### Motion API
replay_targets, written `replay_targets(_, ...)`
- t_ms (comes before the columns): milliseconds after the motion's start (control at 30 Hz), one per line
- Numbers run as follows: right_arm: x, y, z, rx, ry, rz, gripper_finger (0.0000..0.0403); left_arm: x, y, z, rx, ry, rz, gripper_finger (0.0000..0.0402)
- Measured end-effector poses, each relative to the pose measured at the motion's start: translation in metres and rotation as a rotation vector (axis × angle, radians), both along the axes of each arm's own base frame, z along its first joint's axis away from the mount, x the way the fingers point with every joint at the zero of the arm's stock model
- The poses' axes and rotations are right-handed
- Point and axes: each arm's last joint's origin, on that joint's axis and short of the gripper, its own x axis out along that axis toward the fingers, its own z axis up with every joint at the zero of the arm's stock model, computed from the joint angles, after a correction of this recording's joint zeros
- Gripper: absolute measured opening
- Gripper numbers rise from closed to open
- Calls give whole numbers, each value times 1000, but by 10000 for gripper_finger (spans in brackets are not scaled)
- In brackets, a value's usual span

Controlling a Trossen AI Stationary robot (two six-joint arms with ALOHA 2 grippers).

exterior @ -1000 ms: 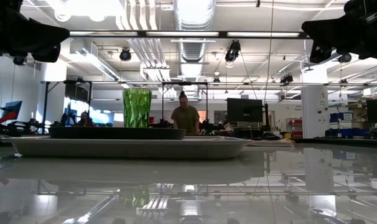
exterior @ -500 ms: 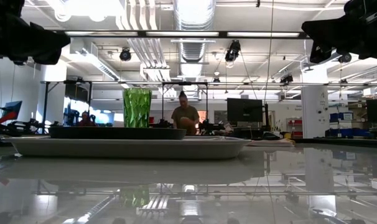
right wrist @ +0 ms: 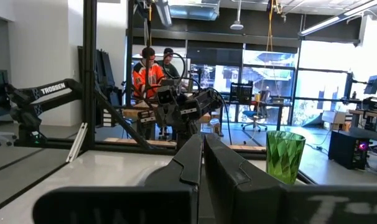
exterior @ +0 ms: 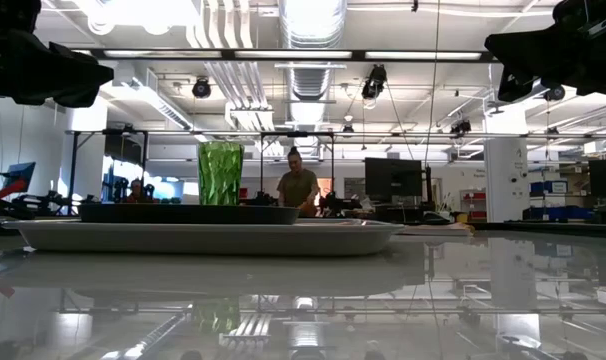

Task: Pick and place plate/cup/fork/spoon on tray
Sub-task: Return to Home Position

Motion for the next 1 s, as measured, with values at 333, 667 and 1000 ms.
replay_targets(333,0,0,0,0,0,0,9,1,-1,-2,15,21,0,0)
replay_targets(667,0,0,0,0,0,0,9,2,-1,-4,25,37,0,0)
replay_targets(1000,0,0,0,0,0,0,9,2,-1,-4,26,38,0,0)
